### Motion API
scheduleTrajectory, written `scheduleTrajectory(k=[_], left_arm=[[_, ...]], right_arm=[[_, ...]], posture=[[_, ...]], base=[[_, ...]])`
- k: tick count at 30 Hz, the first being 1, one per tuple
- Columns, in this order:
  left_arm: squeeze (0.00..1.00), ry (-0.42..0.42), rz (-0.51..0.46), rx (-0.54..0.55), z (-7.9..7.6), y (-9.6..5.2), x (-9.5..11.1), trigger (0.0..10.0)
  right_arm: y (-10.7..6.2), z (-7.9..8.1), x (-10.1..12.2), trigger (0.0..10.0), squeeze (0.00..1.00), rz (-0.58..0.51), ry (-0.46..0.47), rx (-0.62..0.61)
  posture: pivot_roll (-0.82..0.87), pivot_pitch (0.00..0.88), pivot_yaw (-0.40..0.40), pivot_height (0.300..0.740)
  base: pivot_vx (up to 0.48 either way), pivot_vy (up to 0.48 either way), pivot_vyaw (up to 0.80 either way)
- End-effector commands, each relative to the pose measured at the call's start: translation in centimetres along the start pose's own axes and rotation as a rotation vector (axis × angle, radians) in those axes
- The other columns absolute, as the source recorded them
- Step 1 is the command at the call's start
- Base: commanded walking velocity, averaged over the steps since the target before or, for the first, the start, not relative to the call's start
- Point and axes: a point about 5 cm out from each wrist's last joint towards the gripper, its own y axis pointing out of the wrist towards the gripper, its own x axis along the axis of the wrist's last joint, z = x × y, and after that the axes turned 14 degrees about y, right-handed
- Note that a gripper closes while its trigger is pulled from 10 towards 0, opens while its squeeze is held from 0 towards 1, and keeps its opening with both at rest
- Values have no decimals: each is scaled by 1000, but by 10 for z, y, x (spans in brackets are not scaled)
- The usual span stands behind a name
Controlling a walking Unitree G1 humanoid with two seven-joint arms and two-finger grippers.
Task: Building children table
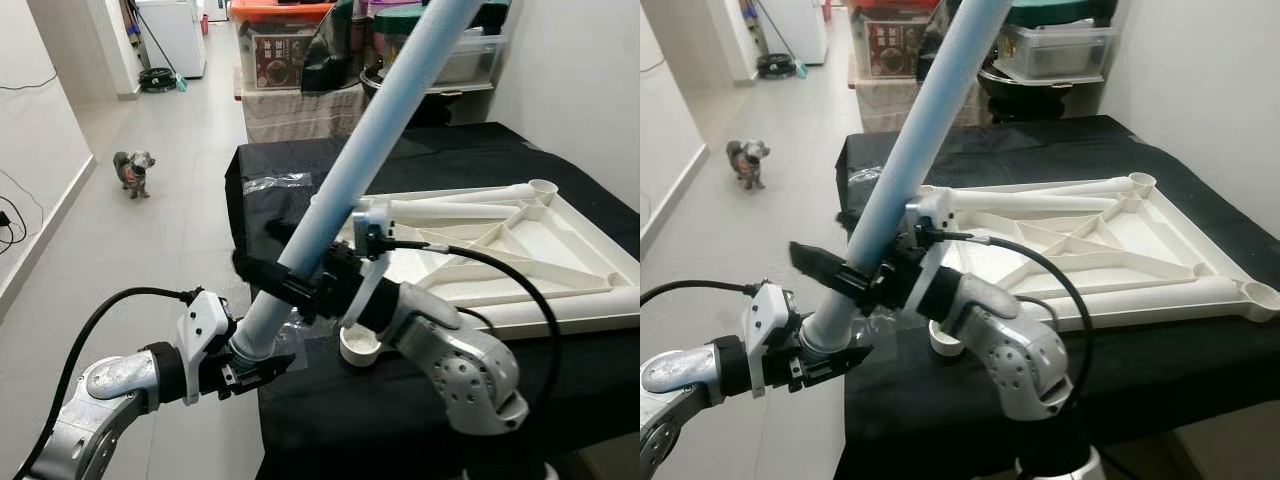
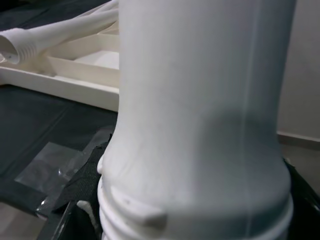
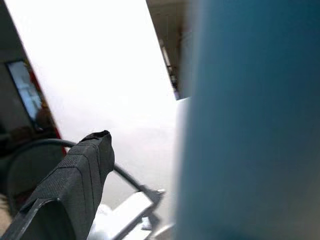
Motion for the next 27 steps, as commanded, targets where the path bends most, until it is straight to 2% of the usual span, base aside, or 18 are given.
scheduleTrajectory(k=[1, 7, 22, 23, 24, 25, 26, 27], left_arm=[[0, 28, 7, -17, 1, 0, 0, 10000], [0, 25, -13, 4, 6, 4, 0, 10000], [0, 19, -82, -33, -7, 17, 10, 10000], [0, 22, -76, -36, -8, 16, 9, 10000], [0, 22, -76, -36, -8, 16, 9, 10000], [0, 24, -71, -39, -9, 16, 7, 10000], [0, 24, -71, -39, -9, 16, 7, 10000], [0, 26, -67, -42, -10, 15, 7, 10000]], right_arm=[[2, 6, -4, 10000, 0, 14, 26, 30], [3, 13, -6, 10000, 0, 15, 18, 55], [10, 4, -8, 9804, 0, 0, -74, -13], [10, 4, -9, 8784, 0, 3, -73, -15], [10, 4, -9, 8784, 0, 3, -73, -15], [9, 3, -10, 6471, 0, 7, -74, -19], [9, 3, -10, 6471, 0, 7, -74, -19], [8, 1, -10, 1843, 0, 7, -73, -26]], posture=[[16, 0, -13, 740], [13, 0, -12, 740], [13, 0, -17, 740], [14, 0, -17, 740], [14, 0, -17, 740], [14, 0, -17, 740], [14, 0, -17, 740], [14, 0, -17, 740]], base=[[0, 0, 0], [0, 0, 0], [0, 0, 0], [0, 0, 0], [0, 0, 0], [0, 0, 0], [0, 0, 0], [0, 0, 0]])
